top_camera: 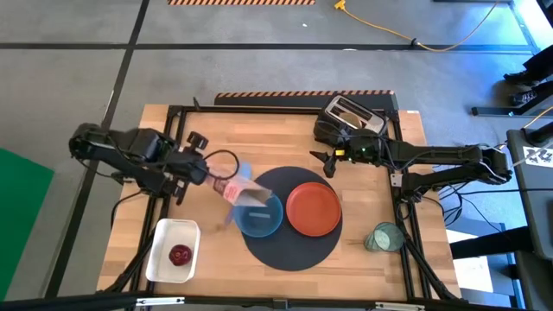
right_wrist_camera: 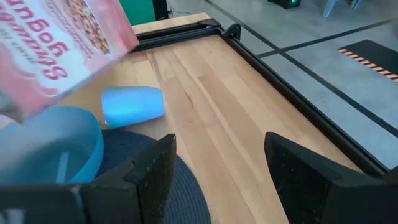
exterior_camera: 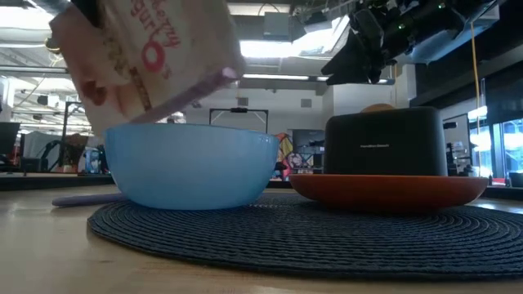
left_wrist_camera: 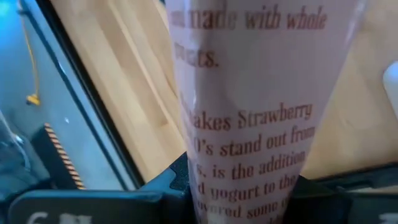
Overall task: Arrange a breakfast setting
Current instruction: Pour the cereal from the cereal box into the blue bowl
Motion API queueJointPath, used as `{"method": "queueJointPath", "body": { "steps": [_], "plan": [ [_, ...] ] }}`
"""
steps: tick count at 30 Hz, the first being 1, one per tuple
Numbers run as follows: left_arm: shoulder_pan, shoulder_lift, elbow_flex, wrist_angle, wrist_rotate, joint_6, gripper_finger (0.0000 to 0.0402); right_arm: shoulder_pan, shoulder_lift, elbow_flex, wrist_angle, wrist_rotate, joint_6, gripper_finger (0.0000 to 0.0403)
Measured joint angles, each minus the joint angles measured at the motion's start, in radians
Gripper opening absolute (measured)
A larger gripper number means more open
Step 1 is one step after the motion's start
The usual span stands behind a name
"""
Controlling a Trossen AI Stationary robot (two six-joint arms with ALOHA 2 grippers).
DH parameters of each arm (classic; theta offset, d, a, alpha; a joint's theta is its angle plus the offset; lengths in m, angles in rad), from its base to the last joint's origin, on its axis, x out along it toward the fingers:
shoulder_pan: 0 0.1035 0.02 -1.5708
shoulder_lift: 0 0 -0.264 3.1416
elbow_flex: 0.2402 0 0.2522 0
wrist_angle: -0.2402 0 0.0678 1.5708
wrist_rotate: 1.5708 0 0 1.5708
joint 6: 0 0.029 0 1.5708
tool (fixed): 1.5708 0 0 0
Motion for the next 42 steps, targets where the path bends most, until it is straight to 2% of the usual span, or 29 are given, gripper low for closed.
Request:
{"method": "queueJointPath", "body": {
  "steps": [7,16,29,42],
  "plan": [
    [-0.066,0.033,0.013,0.009,-0.038,0.027,0.0092,0.0,0.0,0.0,0.003,0.0,-0.011,0.0236],
    [-0.099,0.096,0.013,0.01,-0.235,0.187,0.0092,0.0,0.0,0.0,0.003,0.0,-0.012,0.0236],
    [-0.144,0.11,0.013,0.009,-0.413,0.396,0.0092,0.0,0.0,0.0,-0.004,0.002,-0.012,0.0236],
    [-0.247,0.132,0.012,0.006,-0.518,0.47,0.0092,0.0,0.0,0.0,-0.005,0.01,-0.009,0.0236]
  ]
}}
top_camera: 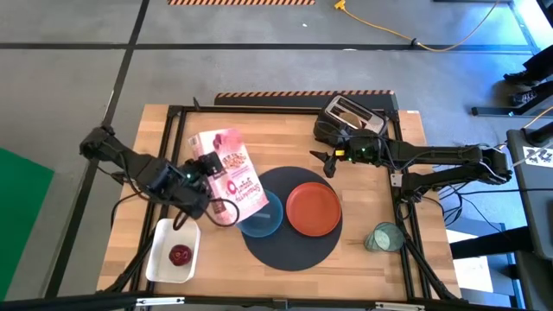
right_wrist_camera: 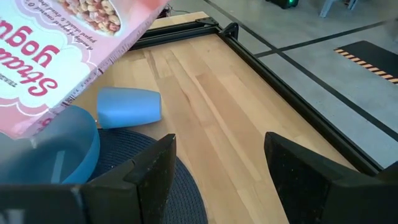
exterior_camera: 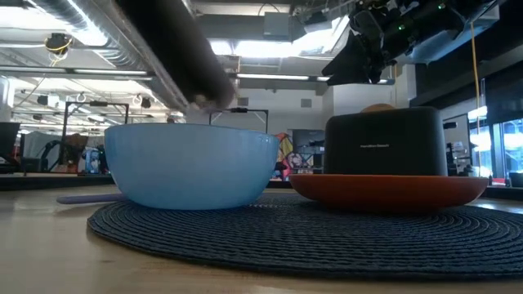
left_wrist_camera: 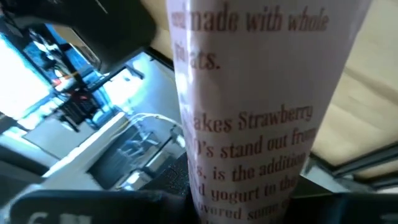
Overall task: Arrange a breakfast setting
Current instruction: Pour the cereal from the cereal box into the blue bowl
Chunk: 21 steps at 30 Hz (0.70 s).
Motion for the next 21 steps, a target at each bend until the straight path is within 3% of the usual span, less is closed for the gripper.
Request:
{"method": "queueJointPath", "body": {
  "steps": [15,21],
  "plan": [
    [-0.048,0.096,0.0,0.003,-0.046,0.005,0.0092,0.0,0.0,0.0,-0.017,0.0,0.009,0.0236],
    [-0.073,0.097,0.0,0.003,-0.12,0.054,0.0092,0.0,0.0,0.0,-0.017,-0.001,0.009,0.0236]
  ]
}}
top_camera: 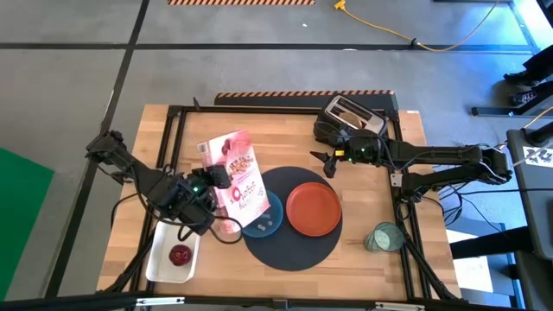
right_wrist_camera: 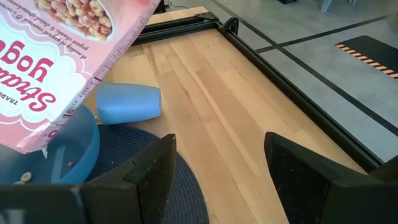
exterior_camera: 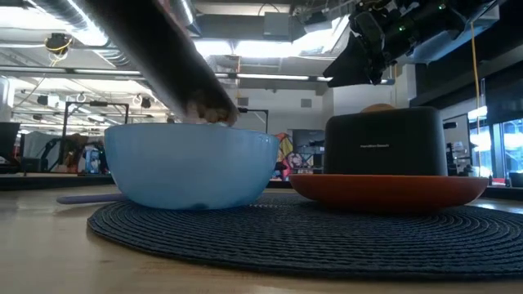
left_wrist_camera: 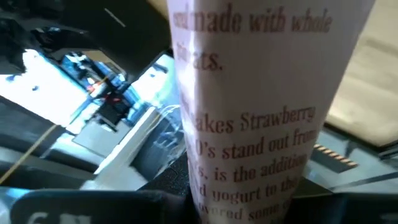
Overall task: Arrange a breakfast setting
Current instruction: Pour the cereal from the cereal box into the blue bowl
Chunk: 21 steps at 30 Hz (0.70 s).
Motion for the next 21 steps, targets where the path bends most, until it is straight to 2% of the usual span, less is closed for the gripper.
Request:
{"method": "queueJointPath", "body": {
  "steps": [15,18,21],
  "plan": [
    [-0.005,0.0,0.0,0.0,-0.016,-0.006,0.0092,0.0,0.0,0.0,-0.006,-0.001,0.0,0.0236],
    [0.003,0.0,0.0,0.0,-0.006,-0.064,0.0092,0.0,0.0,0.0,-0.006,-0.001,0.0,0.0236],
    [0.021,0.0,0.0,0.0,0.055,-0.133,0.0092,0.0,0.0,0.0,-0.006,-0.001,0.0,0.0236]
  ]
}}
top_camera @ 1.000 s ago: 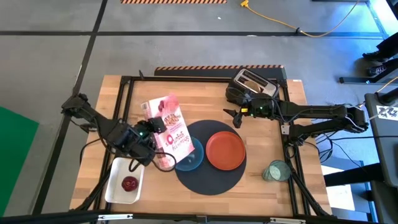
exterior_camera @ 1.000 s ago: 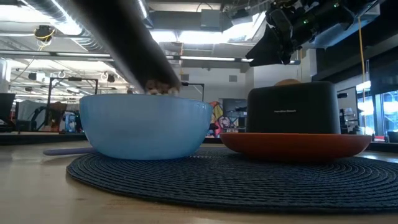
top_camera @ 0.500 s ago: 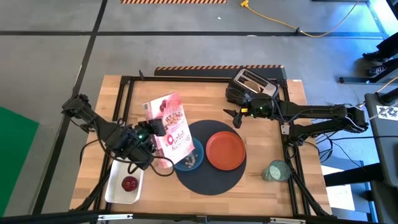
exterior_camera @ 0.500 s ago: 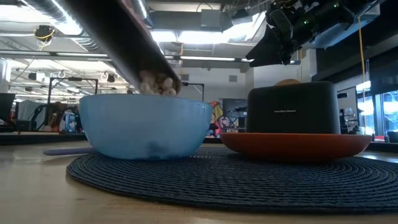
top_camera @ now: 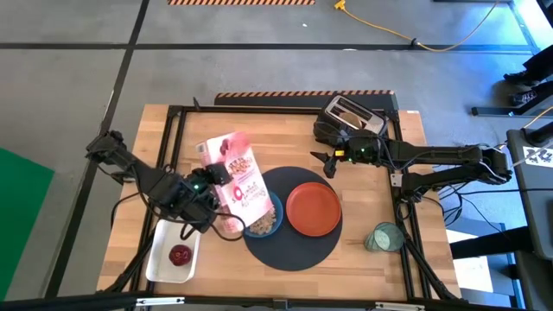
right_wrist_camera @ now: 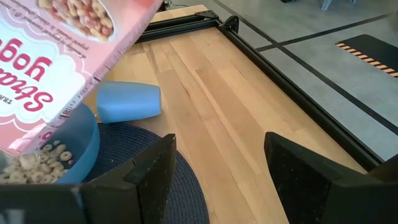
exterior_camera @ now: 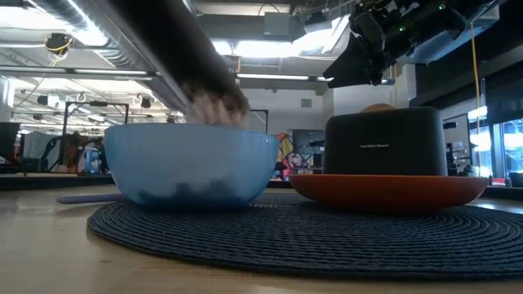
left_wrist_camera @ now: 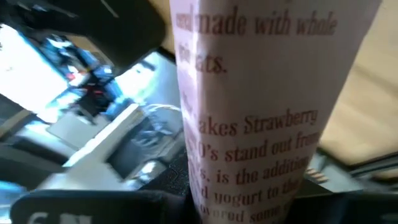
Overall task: Arrange a breakfast setting
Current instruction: Pour the cereal from the cereal box into the blue bowl
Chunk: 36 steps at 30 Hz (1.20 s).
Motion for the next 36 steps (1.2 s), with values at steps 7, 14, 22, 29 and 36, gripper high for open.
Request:
{"method": "queueJointPath", "body": {
  "steps": [7,14,22,29,36],
  "plan": [
    [0.02,0.0,0.0,0.0,0.064,-0.051,0.0092,0.0,0.0,0.0,-0.012,-0.001,0.018,0.0236],
    [0.048,-0.016,-0.003,0.001,0.109,-0.08,0.0092,0.0,0.0,0.0,-0.03,-0.002,0.019,0.0236],
    [0.053,-0.032,-0.052,0.001,-0.018,0.092,0.0092,0.0,0.0,0.0,-0.03,-0.002,0.019,0.0236],
    [0.08,-0.053,-0.055,0.002,0.036,0.032,0.0092,0.0,0.0,0.0,-0.037,0.0,0.019,0.0236],
    [0.086,-0.078,-0.055,0.001,0.061,0.021,0.0092,0.0,0.0,0.0,-0.04,0.0,0.026,0.0236]
  ]
}}
